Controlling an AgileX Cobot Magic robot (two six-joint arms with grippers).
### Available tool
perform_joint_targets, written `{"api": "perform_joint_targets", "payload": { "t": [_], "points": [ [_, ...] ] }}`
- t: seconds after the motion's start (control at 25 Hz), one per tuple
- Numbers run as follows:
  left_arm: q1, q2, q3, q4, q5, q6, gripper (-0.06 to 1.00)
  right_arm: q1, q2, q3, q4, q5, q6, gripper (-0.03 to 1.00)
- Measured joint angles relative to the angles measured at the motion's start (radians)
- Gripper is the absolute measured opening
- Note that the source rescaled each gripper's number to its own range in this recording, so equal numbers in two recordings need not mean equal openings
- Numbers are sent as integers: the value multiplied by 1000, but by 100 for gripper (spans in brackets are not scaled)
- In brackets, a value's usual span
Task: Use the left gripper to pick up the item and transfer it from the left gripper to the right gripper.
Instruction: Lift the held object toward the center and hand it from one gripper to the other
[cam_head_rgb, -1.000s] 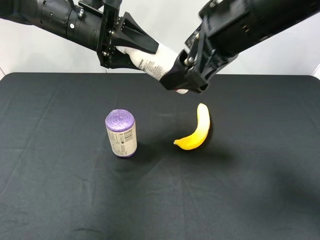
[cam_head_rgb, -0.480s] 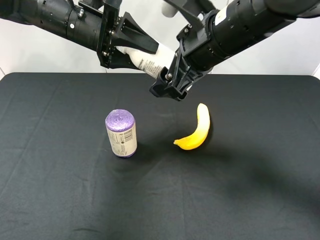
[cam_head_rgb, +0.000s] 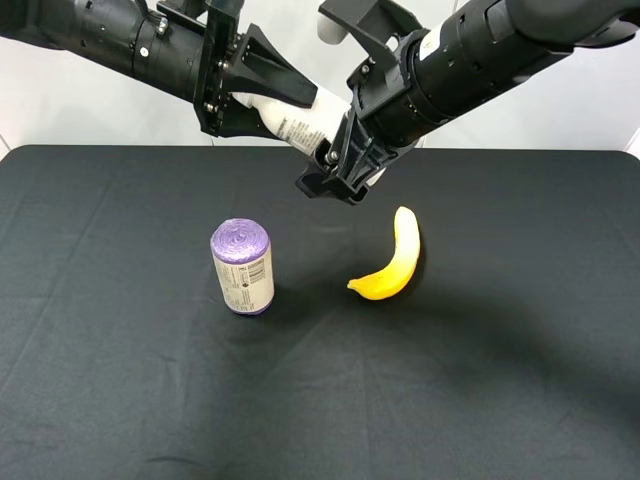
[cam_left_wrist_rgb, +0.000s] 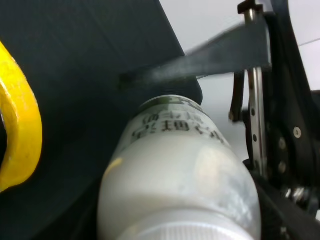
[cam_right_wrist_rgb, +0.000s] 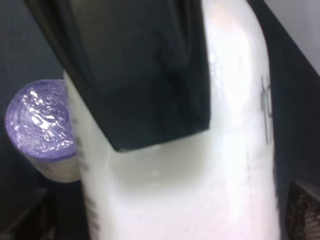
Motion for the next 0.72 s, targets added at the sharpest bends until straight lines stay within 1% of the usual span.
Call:
{"api": "perform_joint_targets", "payload": {
  "t": [0.04, 0.08, 0.12, 0.16, 0.2, 0.72],
  "points": [
    [0, 0, 0, 1, 0, 1, 1, 0, 0, 0, -3, -3, -1, 0],
    [0, 0, 0, 1, 0, 1, 1, 0, 0, 0, -3, -6, 0, 16],
    [0, 0, -1, -1, 0, 1, 0, 0, 0, 0, -3, -6, -1, 25],
    [0, 0, -1, -1, 0, 1, 0, 0, 0, 0, -3, -6, -2, 13],
    [0, 0, -2, -1, 0, 2, 0, 0, 0, 0, -3, -9, -2, 16],
    [0, 0, -2, -1, 0, 4, 0, 0, 0, 0, -4, -10, 1, 16]
  ]
}}
